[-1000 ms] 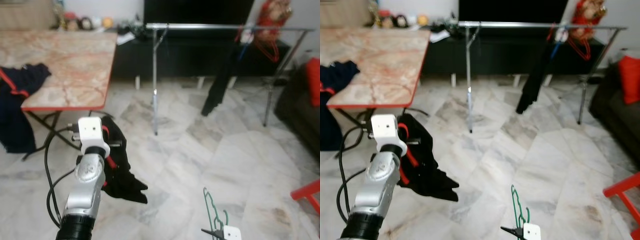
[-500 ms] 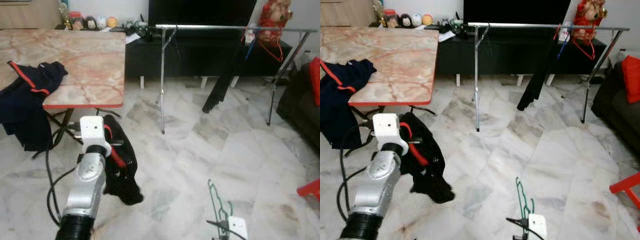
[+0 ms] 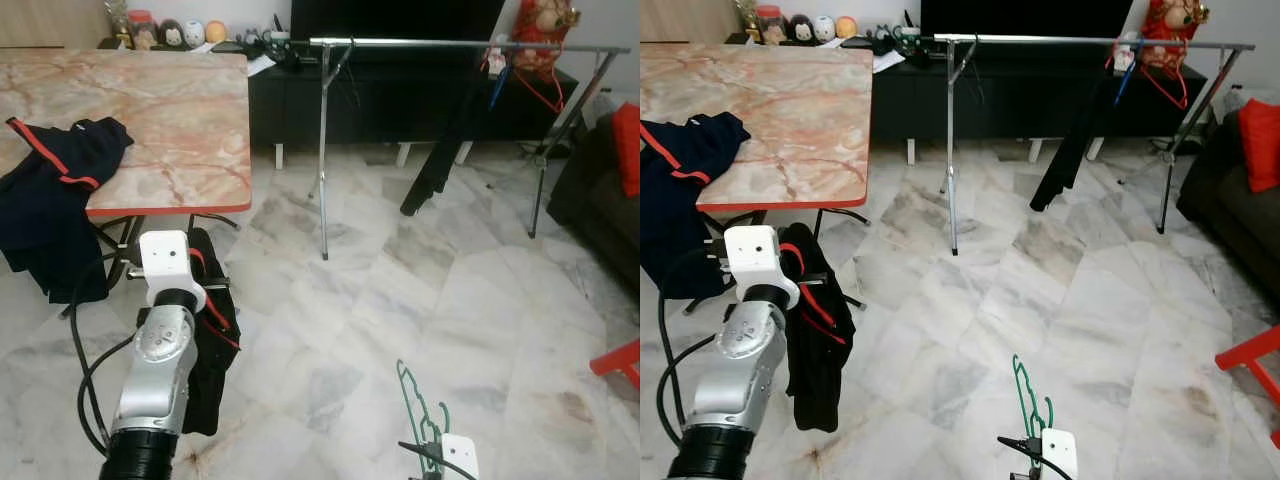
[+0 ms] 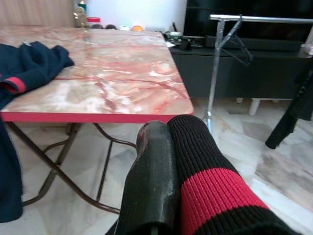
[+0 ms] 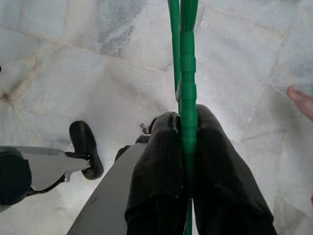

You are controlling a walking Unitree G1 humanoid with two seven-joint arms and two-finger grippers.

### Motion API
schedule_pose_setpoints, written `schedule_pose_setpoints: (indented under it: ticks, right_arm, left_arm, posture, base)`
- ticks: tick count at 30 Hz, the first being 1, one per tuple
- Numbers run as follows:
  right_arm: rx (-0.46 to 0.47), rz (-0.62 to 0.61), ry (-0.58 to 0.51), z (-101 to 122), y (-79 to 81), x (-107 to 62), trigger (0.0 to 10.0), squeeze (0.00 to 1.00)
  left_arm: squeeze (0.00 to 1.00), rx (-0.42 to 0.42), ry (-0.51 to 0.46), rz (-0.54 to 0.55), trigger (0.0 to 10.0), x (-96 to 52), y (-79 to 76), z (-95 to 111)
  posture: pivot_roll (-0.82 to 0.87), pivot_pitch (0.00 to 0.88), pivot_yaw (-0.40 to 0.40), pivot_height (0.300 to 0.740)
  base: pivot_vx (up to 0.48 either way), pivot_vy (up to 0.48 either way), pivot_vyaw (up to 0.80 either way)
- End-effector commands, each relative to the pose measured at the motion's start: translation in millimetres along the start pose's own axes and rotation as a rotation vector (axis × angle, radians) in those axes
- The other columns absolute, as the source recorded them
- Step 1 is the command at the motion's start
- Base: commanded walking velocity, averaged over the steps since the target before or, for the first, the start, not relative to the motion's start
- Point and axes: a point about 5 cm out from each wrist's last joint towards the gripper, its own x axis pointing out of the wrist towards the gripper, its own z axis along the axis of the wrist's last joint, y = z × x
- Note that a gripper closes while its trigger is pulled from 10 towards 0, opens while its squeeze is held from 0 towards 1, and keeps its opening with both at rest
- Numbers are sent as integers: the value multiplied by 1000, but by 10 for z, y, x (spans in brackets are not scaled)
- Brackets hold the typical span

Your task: Hang hanger

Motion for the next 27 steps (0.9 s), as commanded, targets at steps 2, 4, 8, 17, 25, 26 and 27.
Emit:
schedule_pose_setpoints:
  ticks: [2, 4, 8, 17, 25, 26, 27]
  right_arm:
    - [2, 20, 1, -29, 104, 1, 10000, 0]
    - [2, 23, -1, -38, 124, 0, 10000, 0]
    - [-2, 25, -8, -39, 145, -1, 10000, 0]
    - [-61, 18, -52, 113, 120, 17, 10000, 0]
    - [-24, 29, -70, 223, -4, 21, 10000, 0]
    - [-29, 30, -69, 220, 2, 21, 10000, 0]
    - [-32, 30, -68, 217, 6, 21, 10000, 0]
  left_arm:
    - [0, 15, -34, -7, 10000, 31, -16, 99]
    - [0, 15, -34, -7, 10000, 31, -13, 103]
    - [0, 14, -33, -4, 10000, 28, -12, 102]
    - [0, 13, -36, -1, 10000, 30, -12, 112]
    - [0, 15, -36, 3, 10000, 32, -5, 114]
    - [0, 15, -36, 4, 10000, 33, -3, 115]
    - [0, 15, -37, 4, 10000, 33, -1, 116]
  posture:
    - [25, 0, -71, 740]
    - [25, 0, -70, 740]
    - [27, 0, -72, 740]
    - [28, 0, -72, 740]
    - [31, 0, -71, 740]
    - [31, 0, -70, 740]
    - [31, 0, -70, 740]
  base:
    - [0, 446, 0]
    - [0, 0, 0]
    - [0, 0, 0]
    - [0, 100, 226]
    - [0, 449, 308]
    - [0, 450, 0]
    - [0, 450, 0]
